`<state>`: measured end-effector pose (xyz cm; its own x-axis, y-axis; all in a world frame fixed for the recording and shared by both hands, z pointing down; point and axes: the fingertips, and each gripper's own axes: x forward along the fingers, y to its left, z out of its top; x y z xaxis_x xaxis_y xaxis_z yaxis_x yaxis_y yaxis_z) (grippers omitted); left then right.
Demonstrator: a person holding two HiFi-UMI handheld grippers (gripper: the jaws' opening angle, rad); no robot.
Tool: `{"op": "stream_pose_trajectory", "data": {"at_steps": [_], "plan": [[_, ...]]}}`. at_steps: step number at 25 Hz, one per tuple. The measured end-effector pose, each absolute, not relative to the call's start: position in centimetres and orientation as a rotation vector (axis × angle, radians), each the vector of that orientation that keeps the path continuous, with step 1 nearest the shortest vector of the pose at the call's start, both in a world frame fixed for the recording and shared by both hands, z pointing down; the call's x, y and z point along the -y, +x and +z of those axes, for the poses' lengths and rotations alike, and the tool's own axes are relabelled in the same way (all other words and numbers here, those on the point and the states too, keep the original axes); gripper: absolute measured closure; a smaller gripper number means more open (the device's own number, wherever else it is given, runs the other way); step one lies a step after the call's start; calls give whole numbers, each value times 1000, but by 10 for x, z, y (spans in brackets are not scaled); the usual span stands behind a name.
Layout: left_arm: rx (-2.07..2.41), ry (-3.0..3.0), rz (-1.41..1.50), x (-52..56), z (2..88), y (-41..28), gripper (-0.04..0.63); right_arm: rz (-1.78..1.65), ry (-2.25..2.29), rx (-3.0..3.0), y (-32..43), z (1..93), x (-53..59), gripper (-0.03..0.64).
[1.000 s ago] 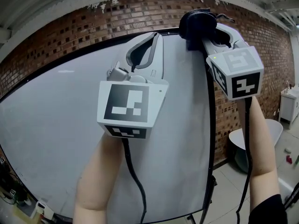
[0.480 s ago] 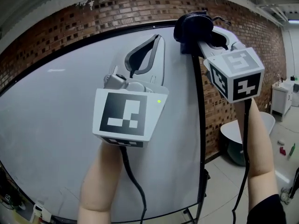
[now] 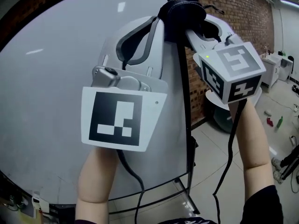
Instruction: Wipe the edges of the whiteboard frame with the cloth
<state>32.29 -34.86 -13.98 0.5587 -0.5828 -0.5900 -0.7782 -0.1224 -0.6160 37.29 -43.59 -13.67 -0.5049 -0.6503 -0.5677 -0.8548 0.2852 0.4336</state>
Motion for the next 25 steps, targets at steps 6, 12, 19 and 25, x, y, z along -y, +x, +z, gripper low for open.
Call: {"op": "stream_pose_trajectory", "data": {"at_steps": [6, 12, 19, 25], "plan": [[-1142, -1898, 233, 355, -126, 323, 591, 940, -1391, -2318, 372, -153, 435, 534], [-1222, -1963, 196, 361, -119, 319, 591, 882, -1445, -2298, 385, -228, 448, 535], [-1318, -2033, 158, 368, -115, 315, 591, 858, -1412, -2280, 386, -159, 435, 535], [-1394, -2096, 122, 374, -109, 311, 591, 780, -1467, -2323, 382, -103, 430, 535]]}}
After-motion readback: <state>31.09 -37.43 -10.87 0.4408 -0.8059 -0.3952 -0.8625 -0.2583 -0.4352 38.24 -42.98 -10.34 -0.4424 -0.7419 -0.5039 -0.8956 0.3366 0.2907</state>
